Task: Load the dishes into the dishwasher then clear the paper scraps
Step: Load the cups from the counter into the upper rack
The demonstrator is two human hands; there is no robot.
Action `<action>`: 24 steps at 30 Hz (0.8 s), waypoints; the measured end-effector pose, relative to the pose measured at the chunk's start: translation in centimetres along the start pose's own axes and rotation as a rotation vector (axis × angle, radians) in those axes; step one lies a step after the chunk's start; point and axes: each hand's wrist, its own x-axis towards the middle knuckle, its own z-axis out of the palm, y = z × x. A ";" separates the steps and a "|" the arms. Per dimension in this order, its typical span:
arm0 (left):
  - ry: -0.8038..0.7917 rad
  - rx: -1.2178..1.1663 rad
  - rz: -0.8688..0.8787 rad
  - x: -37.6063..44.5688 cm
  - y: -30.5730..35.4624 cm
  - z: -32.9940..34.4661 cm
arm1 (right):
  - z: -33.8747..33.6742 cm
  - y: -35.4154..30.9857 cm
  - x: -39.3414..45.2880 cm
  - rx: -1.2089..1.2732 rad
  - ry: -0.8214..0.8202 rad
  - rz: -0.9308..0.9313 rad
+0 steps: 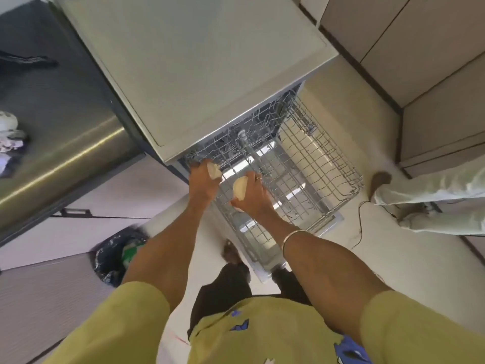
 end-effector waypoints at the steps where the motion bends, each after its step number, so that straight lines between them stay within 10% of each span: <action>1: 0.006 0.044 0.010 1.0 -0.4 0.6 | 0.5 0.1 1.1 -0.013 -0.019 -0.004; 24: -0.082 0.480 0.197 12.2 -7.0 8.2 | 12.3 3.5 11.7 -0.099 -0.115 -0.145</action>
